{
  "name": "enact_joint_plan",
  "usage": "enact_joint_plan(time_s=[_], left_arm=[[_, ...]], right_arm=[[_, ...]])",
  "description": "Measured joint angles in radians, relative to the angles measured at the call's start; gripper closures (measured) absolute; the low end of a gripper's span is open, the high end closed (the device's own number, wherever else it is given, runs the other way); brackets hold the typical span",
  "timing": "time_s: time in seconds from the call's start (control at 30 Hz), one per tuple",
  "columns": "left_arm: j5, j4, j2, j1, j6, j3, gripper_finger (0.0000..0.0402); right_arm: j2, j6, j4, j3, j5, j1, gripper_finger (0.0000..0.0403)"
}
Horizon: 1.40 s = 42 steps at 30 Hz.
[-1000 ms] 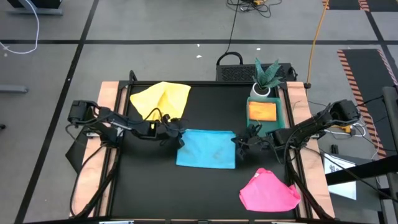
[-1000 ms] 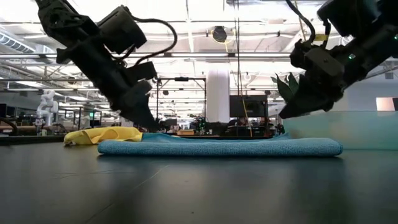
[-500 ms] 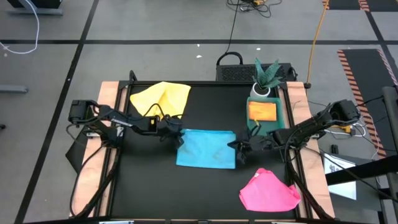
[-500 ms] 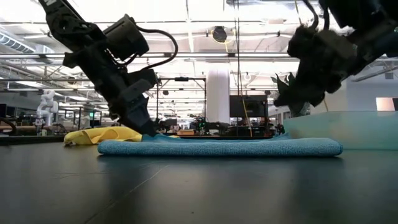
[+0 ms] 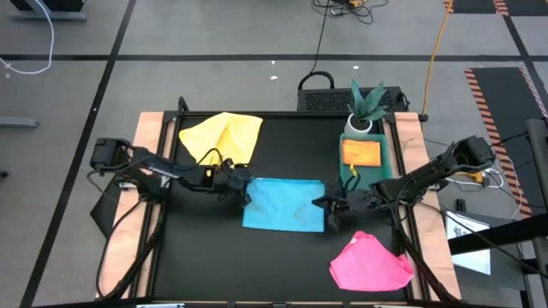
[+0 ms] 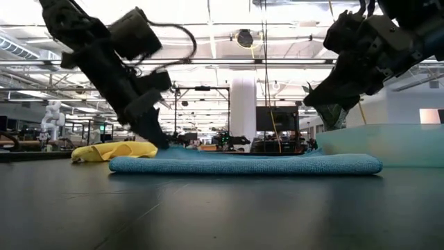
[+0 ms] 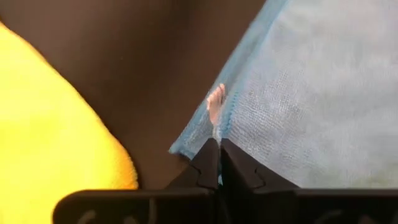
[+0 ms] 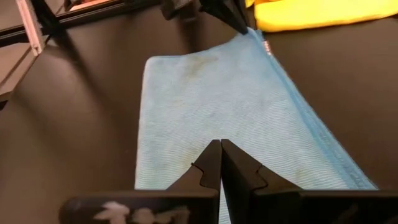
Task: Fold microfiber towels
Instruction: Fold the blue microfiber cloth
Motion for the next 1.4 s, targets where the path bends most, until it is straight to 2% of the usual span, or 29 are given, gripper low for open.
enact_joint_plan(time_s=[0.17,0.23,0.6,0.77,0.87,1.0,1.13,1.3,1.4], left_arm=[[-0.234,-0.011,-0.036,-0.101,-0.064,0.0,0.0395],[-0.276,-0.014,-0.036,-0.121,-0.065,0.0,0.0397],[-0.268,-0.074,0.064,-0.067,-0.169,-0.001,0.0395],[-0.269,-0.086,0.067,-0.058,-0.174,0.0,0.0384],[-0.251,-0.12,0.042,-0.057,-0.147,0.0,0.0378],[-0.223,-0.199,-0.02,-0.039,-0.151,0.0,0.0344],[-0.213,-0.247,-0.103,-0.022,-0.215,0.0,0.0302],[-0.148,-0.171,-0.115,-0.044,-0.226,0.001,0.0276],[-0.232,-0.175,-0.086,-0.057,-0.233,0.001,0.0276]], right_arm=[[0.0,0.001,-0.004,0.001,0.001,0.0,0.0403],[0.0,0.002,-0.005,0.001,0.001,0.0,0.0403],[0.0,0.027,-0.014,0.001,0.009,0.0,0.0403],[0.0,0.028,-0.024,0.001,0.077,-0.001,0.0403],[0.019,0.047,-0.019,0.001,0.079,-0.001,0.0403],[0.101,0.091,-0.046,0.034,0.079,-0.002,0.0403],[0.23,0.137,-0.139,0.139,0.107,-0.02,0.0403],[0.362,0.149,-0.324,0.305,0.108,-0.083,0.0403],[0.414,0.142,-0.395,0.368,0.107,-0.124,0.0403]])
